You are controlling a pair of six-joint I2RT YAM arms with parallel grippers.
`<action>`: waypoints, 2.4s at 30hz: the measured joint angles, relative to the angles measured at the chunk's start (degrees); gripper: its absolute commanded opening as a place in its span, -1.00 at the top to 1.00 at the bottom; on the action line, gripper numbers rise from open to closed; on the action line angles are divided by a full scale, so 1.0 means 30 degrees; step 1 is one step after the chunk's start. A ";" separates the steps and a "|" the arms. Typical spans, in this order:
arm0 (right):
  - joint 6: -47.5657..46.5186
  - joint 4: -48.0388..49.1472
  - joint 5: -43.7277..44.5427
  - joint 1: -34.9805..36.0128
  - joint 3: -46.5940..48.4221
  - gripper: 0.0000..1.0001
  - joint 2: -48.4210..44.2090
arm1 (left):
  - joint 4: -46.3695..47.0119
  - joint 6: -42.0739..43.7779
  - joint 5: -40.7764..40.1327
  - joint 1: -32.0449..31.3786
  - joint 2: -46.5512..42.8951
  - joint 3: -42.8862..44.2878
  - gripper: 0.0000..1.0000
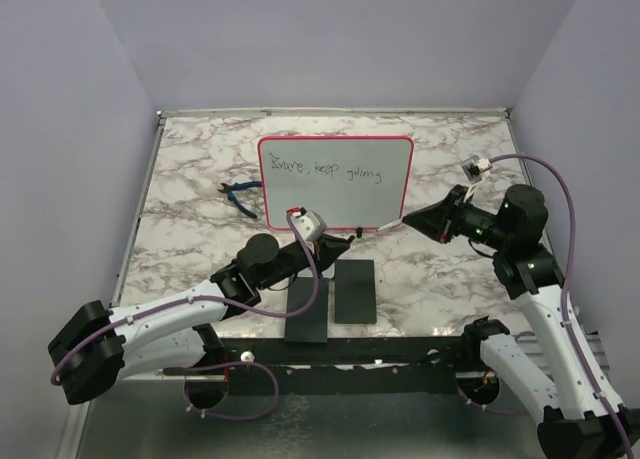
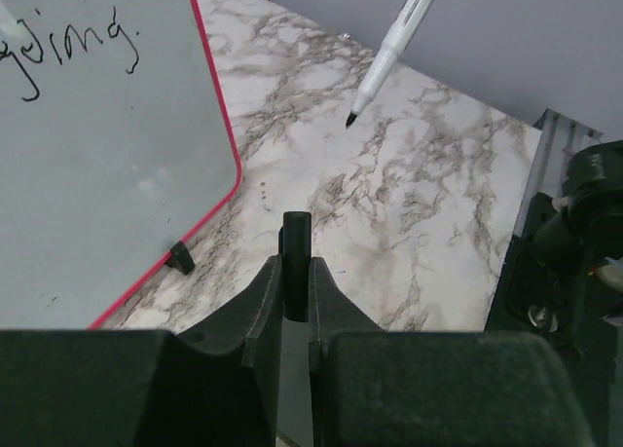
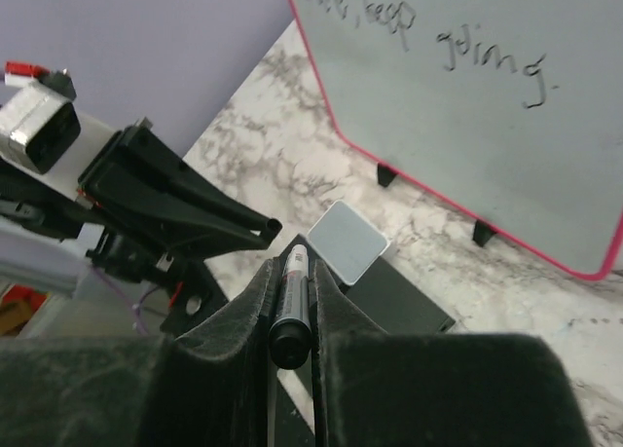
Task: Write a sentence on the whiteboard
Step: Close the whiteboard marker at the center of the board.
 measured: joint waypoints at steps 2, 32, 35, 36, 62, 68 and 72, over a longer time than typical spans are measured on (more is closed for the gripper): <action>0.0015 -0.0015 -0.1435 0.0000 0.0102 0.98 0.0736 | -0.0095 -0.0240 0.0444 0.0080 -0.0678 -0.0036 1.00; 0.0758 0.0350 -0.6025 0.0000 -0.0277 0.98 0.2506 | -0.2237 -0.0583 0.3563 -0.0284 -0.0255 0.1020 1.00; 0.0750 0.0350 -0.6054 0.0000 -0.0437 0.98 0.2594 | -0.2229 -0.0583 0.3563 -0.0321 -0.0255 0.1020 1.00; 0.0750 0.0350 -0.6084 0.0000 -0.0474 0.98 0.2623 | -0.2237 -0.0590 0.3563 -0.0321 -0.0255 0.1020 1.00; 0.0787 0.0692 -0.6288 0.0000 -0.0823 0.98 0.2732 | -0.2259 -0.0583 0.3774 -0.0699 -0.0474 0.1020 1.00; 0.0838 0.0838 -0.6666 0.0000 -0.0845 0.98 0.2776 | -0.2266 -0.0576 0.3781 -0.0699 -0.0474 0.1020 1.00; 0.0838 0.0845 -0.6900 0.0000 -0.0911 0.98 0.2885 | -0.2266 -0.0576 0.3781 -0.0699 -0.0474 0.1020 1.00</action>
